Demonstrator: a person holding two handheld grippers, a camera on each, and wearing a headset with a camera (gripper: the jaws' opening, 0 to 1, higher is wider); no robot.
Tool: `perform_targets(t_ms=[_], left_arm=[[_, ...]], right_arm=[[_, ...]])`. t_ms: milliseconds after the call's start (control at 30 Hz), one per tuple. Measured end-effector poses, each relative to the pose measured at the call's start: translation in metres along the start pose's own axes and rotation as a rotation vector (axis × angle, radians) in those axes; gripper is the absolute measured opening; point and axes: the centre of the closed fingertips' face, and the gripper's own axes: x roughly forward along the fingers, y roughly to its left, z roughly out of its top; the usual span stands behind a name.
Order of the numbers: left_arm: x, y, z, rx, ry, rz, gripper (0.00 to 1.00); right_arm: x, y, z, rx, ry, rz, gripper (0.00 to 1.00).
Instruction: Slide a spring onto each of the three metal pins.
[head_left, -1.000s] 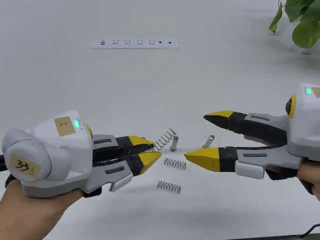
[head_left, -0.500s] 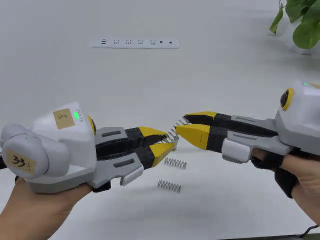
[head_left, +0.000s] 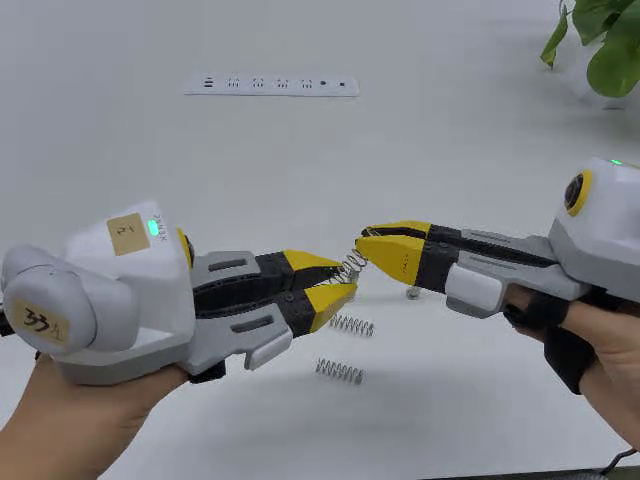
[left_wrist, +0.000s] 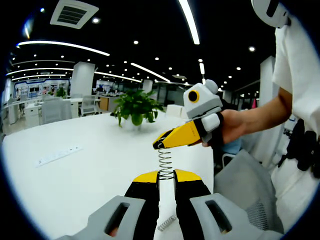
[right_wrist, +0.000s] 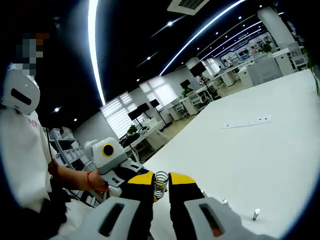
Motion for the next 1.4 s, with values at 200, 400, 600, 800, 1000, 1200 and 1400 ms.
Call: perform_targets(t_ms=[200,400,600,800,1000,1200,1400], left_arm=[[0.001,-0.002,-0.004,-0.010,0.022,-0.012,0.11],[0.002,-0.003,-0.008,-0.018,0.041,-0.019,0.11],[0.003,-0.004,-0.010,-0.008,0.056,-0.027,0.11],[0.004,-0.003,-0.013,0.008,0.074,-0.023,0.16],[0.004,-0.004,-0.015,0.023,0.085,-0.029,0.15],[0.005,-0.006,-0.014,0.026,0.086,-0.034,0.12],[0.005,-0.006,-0.013,0.024,0.085,-0.035,0.11]], right_arm=[[0.001,0.003,-0.003,-0.053,0.042,0.004,0.11],[0.003,0.007,-0.007,-0.130,0.096,0.004,0.11],[0.005,0.012,-0.009,-0.250,0.168,0.005,0.11],[0.005,0.010,-0.011,-0.316,0.208,0.006,0.11],[0.005,0.011,-0.010,-0.337,0.215,0.009,0.11],[0.004,0.012,-0.009,-0.353,0.222,0.011,0.11],[0.004,0.013,-0.010,-0.374,0.230,0.012,0.11]])
